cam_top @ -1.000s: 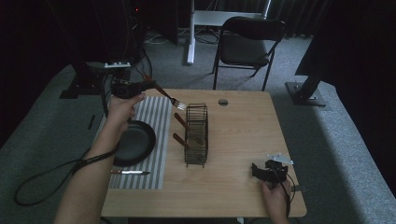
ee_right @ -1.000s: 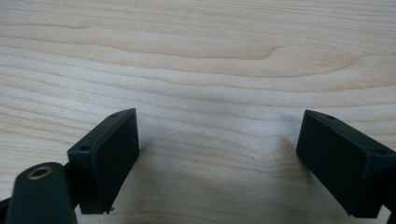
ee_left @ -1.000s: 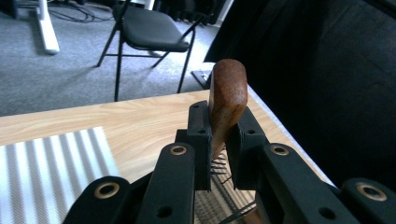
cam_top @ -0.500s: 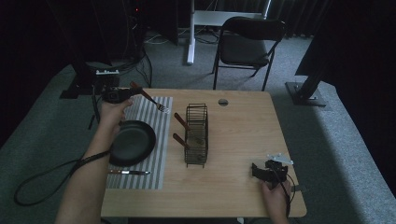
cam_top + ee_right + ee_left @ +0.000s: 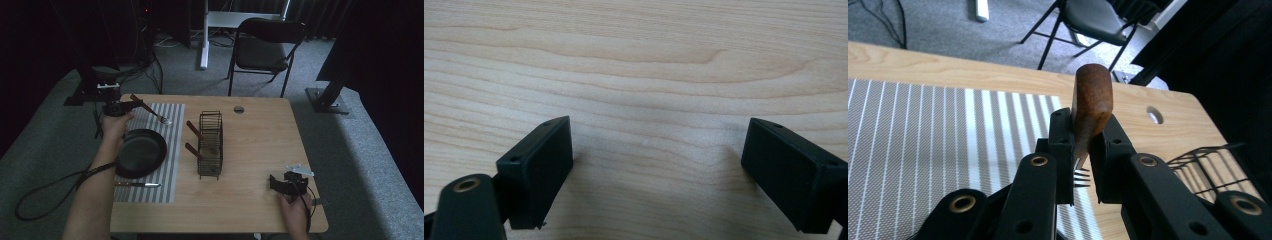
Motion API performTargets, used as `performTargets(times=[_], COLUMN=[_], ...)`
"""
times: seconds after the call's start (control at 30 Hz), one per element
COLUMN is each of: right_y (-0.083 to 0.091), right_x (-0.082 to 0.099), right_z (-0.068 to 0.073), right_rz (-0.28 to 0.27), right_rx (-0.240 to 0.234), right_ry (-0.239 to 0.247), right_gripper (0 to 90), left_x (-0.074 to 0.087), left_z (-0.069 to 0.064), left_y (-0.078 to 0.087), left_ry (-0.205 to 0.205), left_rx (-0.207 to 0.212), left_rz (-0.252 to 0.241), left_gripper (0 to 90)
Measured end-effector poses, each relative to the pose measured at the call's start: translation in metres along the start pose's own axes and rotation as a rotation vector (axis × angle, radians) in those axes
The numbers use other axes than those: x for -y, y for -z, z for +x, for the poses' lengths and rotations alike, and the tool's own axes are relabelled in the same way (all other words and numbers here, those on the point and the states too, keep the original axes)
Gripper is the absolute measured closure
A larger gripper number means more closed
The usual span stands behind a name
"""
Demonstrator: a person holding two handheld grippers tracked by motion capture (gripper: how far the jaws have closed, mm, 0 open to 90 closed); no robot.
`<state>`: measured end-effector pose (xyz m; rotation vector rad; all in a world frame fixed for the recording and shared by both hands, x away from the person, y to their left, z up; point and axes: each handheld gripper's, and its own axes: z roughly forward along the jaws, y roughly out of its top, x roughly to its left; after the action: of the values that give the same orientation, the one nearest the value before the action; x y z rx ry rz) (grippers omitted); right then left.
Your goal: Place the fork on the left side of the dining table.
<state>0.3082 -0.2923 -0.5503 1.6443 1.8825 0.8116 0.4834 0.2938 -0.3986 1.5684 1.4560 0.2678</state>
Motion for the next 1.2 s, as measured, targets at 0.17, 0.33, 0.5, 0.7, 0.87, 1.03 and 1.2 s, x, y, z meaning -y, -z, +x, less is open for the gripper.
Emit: performTargets(times=[0.17,0.33,0.5,0.7,0.87,1.03,1.2], right_y=[0.0,0.0,0.0,0.0,0.0,0.0,0.0], right_x=[0.0,0.0,0.0,0.0,0.0,0.0,0.0], right_z=[0.0,0.0,0.0,0.0,0.0,0.0,0.0], right_rz=[0.0,-0.001,-0.001,-0.001,0.0,-0.001,-0.001], right_rx=[0.0,0.0,0.0,0.0,0.0,0.0,0.0], right_ry=[0.0,0.0,0.0,0.0,0.001,0.0,0.0], right_gripper=[12.8,12.8,12.8,12.8,12.8,12.8,12.8], left_x=[0.008,0.012,0.012,0.016,0.02,0.024,0.028], left_z=[0.016,0.028,0.034,0.04,0.043,0.049,0.052], left_y=[-0.01,-0.018,-0.02,-0.027,-0.035,-0.039,-0.043], left_ry=[0.025,0.053,0.076,0.105,0.123,0.166,0.141], left_rx=[-0.013,-0.022,-0.005,0.022,0.021,0.027,-0.088], left_rz=[0.012,0.016,0.003,0.02,0.03,0.028,0.041], left_gripper=[80.7,80.7,80.7,80.7,80.7,80.6,72.5])
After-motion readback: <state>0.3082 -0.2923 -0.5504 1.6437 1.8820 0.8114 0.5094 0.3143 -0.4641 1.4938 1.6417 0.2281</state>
